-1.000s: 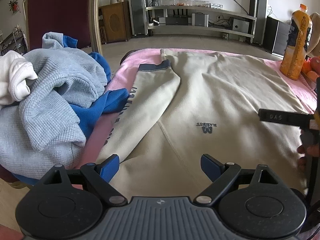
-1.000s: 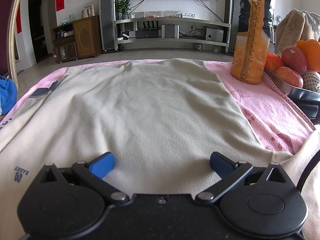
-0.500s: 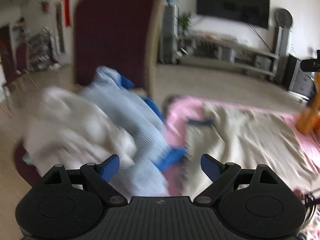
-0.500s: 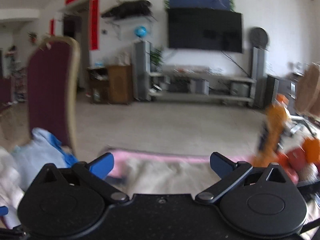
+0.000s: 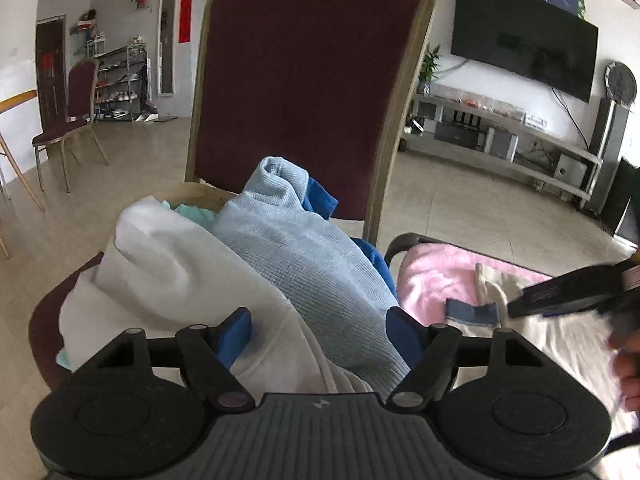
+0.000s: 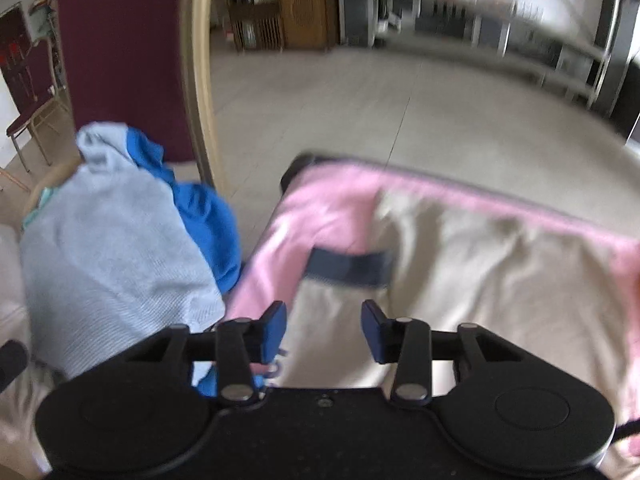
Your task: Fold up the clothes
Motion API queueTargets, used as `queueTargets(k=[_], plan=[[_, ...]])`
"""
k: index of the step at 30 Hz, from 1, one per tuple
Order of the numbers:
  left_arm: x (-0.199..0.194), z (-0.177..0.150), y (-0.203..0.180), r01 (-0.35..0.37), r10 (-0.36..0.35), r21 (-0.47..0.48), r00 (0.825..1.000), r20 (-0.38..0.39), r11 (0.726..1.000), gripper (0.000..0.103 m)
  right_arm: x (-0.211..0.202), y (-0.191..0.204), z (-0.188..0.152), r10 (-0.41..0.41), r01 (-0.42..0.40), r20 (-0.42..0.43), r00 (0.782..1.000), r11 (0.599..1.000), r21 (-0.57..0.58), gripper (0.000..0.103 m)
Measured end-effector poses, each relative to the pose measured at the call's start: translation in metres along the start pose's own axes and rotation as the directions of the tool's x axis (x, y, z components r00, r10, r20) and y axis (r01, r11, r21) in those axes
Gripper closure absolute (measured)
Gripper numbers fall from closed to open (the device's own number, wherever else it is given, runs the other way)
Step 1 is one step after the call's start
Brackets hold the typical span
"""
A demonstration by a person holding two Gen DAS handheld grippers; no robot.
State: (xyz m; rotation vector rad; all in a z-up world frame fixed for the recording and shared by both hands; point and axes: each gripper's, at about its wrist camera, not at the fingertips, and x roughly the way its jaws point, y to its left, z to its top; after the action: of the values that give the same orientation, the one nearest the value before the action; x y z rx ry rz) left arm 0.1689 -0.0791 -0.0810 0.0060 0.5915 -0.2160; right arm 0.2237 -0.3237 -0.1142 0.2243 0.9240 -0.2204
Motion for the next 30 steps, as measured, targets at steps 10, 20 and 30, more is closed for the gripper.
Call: queueTargets(k=[10, 20, 30], plan=[[0.006, -0.005, 0.013, 0.000, 0.002, -0.051, 0.999, 0.032, 0.999, 0.023, 0.115, 0.024, 0.017, -0.011, 0.017, -0.085, 0.996, 0.998, 0.062, 0.070], [0.003, -0.005, 0.011, -0.003, 0.005, -0.033, 0.999, 0.050, 0.999, 0.022, 0.103, 0.024, 0.017, -0.104, 0.104, 0.005, 0.995, 0.995, 0.007, 0.098], [-0.061, 0.006, 0.034, 0.005, 0.006, -0.084, 0.991, 0.133, 0.996, 0.020, -0.114, 0.018, 0.002, 0.089, -0.064, 0.413, 0.907, 0.995, -0.074, 0.098]])
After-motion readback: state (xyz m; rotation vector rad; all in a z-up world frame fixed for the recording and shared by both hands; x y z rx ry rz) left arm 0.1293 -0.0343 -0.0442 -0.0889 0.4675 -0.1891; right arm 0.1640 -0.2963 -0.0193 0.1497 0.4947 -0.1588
